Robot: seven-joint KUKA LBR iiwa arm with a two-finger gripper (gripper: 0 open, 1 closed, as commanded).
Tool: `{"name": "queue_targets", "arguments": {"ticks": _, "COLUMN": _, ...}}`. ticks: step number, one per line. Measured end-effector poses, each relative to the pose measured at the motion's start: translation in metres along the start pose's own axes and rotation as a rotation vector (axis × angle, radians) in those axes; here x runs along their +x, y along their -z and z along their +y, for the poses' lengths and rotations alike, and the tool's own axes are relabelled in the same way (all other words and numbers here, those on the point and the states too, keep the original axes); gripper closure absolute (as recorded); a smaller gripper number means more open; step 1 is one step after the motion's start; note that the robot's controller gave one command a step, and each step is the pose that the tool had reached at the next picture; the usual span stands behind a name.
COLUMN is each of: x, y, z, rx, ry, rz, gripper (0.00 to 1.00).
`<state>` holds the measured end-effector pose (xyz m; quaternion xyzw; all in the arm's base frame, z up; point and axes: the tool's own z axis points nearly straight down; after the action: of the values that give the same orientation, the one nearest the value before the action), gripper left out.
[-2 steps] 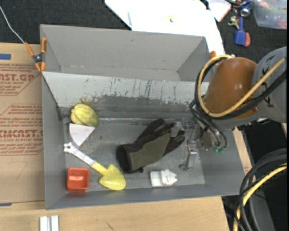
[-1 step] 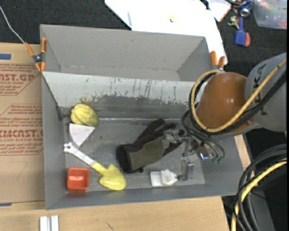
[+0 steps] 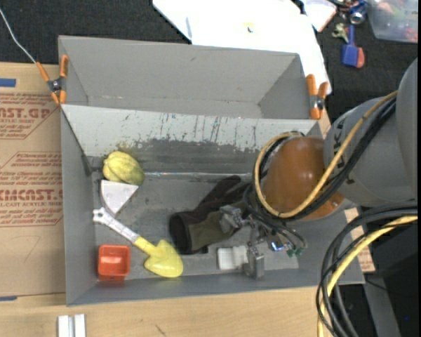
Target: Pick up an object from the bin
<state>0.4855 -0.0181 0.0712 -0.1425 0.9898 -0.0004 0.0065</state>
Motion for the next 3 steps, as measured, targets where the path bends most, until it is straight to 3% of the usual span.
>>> {"name": "queue_targets", "arguments": {"ticks": 1, "x": -0.0346, "y": 0.0018, "z": 0.0257, "rx": -0.001, "ry": -0.002, "rz": 0.008, "gripper": 1.00}}
{"name": "queue_targets", "arguments": {"ticks": 3, "x": -0.0347, "y": 0.0018, "z": 0.0257, "rx": 0.000, "ry": -0.002, "rz": 0.008, "gripper": 1.00}}
